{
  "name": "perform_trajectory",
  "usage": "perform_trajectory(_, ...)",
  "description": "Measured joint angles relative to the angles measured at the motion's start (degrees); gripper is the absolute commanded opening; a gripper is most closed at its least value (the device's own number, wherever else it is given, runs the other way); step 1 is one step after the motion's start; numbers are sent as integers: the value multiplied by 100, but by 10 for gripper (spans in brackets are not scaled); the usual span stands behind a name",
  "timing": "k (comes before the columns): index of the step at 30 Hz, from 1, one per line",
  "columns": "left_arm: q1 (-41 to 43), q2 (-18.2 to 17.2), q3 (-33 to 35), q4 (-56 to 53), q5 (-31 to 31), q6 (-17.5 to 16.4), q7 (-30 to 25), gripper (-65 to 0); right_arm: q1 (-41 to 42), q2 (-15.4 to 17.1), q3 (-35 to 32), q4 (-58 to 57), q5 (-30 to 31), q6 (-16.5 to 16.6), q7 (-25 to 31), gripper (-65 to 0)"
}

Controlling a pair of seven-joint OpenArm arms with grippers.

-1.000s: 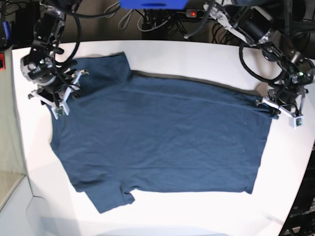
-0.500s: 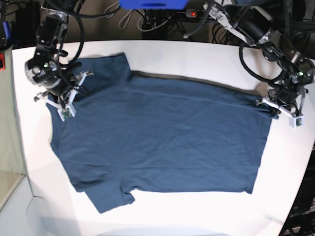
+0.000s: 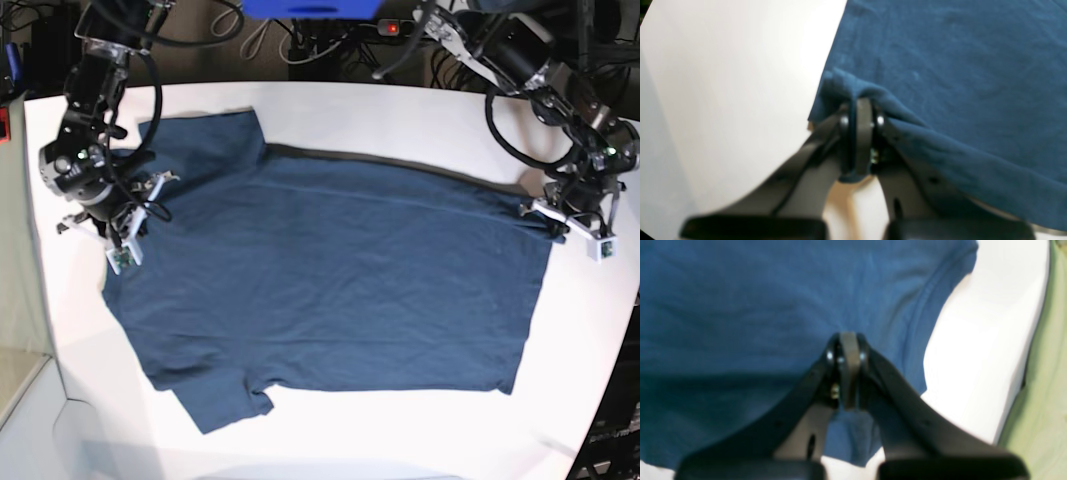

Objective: Layout the t-shirt on the table in an organized manner, then fold the t-shirt properly
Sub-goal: 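Hold the collar edge taut with both grippers, shifting the right gripper inward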

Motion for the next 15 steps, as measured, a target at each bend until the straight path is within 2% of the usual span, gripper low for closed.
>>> perform_trajectory(2,-4,0,-2,-2,2,0,0,-646,-151,0,0,0,-2,0,2,-576)
perform_trajectory(6,-4,2,-2,-2,0,0,-2,-646,-352,0,17,-2,-28,2,-70,-408)
perform_trajectory(9,-7,2,0,-2,-2,0,-2,-646,-365,-2,11,-2,-20,2,2,-335)
perform_trajectory(11,-7,2,-2,-2,0,0,-2,-646,-367,-2,4,-11,-22,2,0,-313)
perform_trajectory(15,-7,2,0,-2,-2,0,-4,-646,-365,-2,-9,-22,-22,2,2,-315)
